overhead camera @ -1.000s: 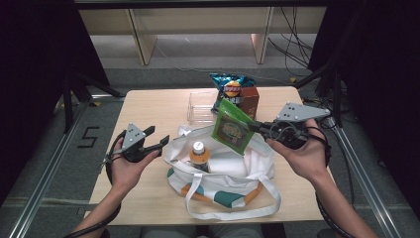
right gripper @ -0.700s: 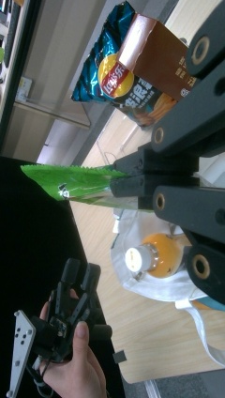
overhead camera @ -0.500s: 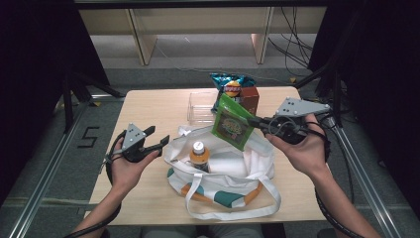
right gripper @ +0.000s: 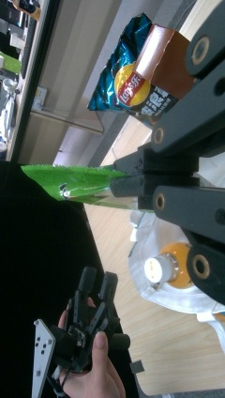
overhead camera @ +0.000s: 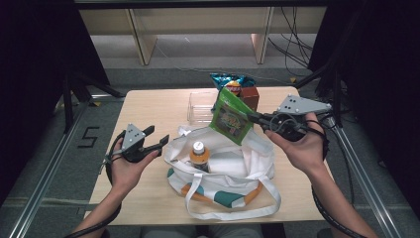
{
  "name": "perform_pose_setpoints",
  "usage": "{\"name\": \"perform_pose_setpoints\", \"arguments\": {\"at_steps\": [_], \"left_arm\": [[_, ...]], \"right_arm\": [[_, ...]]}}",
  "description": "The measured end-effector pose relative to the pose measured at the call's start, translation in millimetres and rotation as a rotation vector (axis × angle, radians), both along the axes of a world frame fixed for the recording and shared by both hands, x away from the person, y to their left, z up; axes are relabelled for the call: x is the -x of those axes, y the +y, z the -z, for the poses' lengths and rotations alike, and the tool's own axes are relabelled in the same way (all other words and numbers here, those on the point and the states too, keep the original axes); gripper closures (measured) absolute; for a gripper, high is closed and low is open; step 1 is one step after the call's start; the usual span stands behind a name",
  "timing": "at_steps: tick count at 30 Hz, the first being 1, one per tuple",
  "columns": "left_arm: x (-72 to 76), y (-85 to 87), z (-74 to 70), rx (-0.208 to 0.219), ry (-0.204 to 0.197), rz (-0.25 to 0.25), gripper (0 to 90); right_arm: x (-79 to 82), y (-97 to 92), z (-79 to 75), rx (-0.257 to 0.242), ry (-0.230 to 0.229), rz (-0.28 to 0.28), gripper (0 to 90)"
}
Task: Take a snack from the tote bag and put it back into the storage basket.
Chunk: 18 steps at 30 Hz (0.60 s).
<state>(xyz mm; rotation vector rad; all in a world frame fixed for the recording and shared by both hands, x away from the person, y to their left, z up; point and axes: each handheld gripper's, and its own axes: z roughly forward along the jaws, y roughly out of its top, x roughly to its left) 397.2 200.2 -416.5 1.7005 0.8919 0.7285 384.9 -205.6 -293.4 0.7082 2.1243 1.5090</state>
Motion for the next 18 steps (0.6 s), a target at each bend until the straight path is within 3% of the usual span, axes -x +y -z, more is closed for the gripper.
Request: {"name": "perform_pose_setpoints", "arguments": {"at_steps": [1,2,4,8,18], "left_arm": [[0.0,0.0,0.0,0.0,0.0,0.0,36.8],[-0.2,0.5,-0.2,0.001,0.0,0.0,36.8],[-0.3,1.0,-0.5,0.002,0.001,-0.002,36.8],[0.7,1.4,-1.2,0.004,0.001,-0.004,36.8],[3.1,4.3,-2.6,0.014,-0.004,-0.01,36.8]], "right_arm": [[0.0,0.0,0.0,0.0,0.0,0.0,90.0],[-2.7,-0.5,-0.3,0.009,-0.03,-0.003,90.0],[-2.9,1.4,0.3,-0.014,-0.014,0.01,90.0],[-7.3,3.0,1.6,-0.014,-0.033,0.001,90.0],[-13.8,4.8,4.0,-0.043,-0.016,0.013,90.0]]}}
